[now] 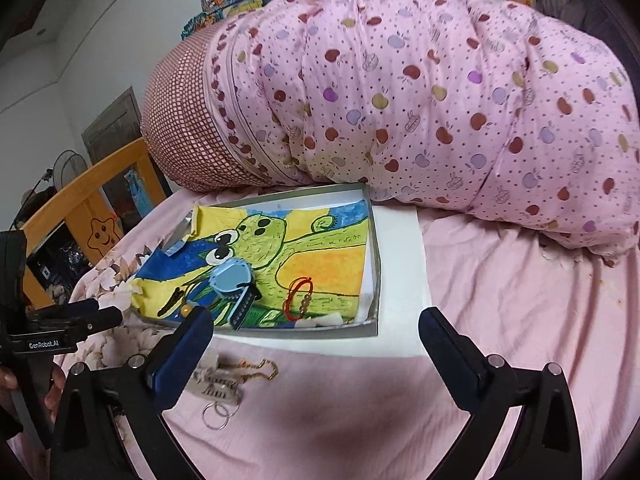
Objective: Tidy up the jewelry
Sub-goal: 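Pull both open tools back from the tray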
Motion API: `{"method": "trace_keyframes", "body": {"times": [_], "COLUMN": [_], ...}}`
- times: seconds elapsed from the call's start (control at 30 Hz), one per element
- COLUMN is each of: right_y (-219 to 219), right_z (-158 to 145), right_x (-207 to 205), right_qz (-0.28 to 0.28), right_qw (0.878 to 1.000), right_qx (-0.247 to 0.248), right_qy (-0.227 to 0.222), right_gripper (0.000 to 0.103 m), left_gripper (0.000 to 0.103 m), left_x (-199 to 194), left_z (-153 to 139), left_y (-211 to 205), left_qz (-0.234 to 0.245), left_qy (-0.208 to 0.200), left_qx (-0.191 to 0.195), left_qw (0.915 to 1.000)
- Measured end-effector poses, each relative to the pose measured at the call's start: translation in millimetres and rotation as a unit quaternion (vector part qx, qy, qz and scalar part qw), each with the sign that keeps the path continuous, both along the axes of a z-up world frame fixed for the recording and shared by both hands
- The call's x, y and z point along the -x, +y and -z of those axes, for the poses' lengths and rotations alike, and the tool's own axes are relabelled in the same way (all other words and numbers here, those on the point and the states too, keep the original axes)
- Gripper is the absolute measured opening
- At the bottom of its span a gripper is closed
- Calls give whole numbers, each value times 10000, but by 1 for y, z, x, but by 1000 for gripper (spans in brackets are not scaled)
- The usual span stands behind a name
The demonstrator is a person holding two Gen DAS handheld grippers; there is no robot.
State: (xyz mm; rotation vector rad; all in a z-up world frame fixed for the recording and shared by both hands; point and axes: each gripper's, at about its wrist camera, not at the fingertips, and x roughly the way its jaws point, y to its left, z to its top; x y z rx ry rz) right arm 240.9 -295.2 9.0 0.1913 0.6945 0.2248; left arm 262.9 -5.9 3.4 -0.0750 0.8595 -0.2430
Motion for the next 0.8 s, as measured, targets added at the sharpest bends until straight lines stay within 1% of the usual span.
{"method": "trace_keyframes", "body": {"times": [0.23, 0.47, 0.6, 0.7, 0.8], "right_y": [9, 20, 25, 30, 35], "right_z": [-16, -27, -32, -35, -36], "right_x": [39, 81, 104, 122, 138], "right_qz": [17, -25, -49, -88, -154], "right_qw": [9998, 9994, 9992, 9989, 9986], "right_qx": [52, 116, 134, 159, 207], "right_qy": [-186, -314, -387, -430, -453], "right_gripper": [103, 103, 103, 103, 103], "left_gripper": [95, 95, 95, 95, 95], "left_x": [37, 83, 106, 126, 139], "left_z": [-8, -16, -20, -24, -24], "left_y": [11, 16, 15, 13, 10], "left_qz": [-68, -71, -14, 32, 73], "left_qy": [-137, -272, -311, -430, -444], "left_qx": [112, 219, 203, 78, 40], "left_qw": [9998, 9994, 9993, 9990, 9990]}}
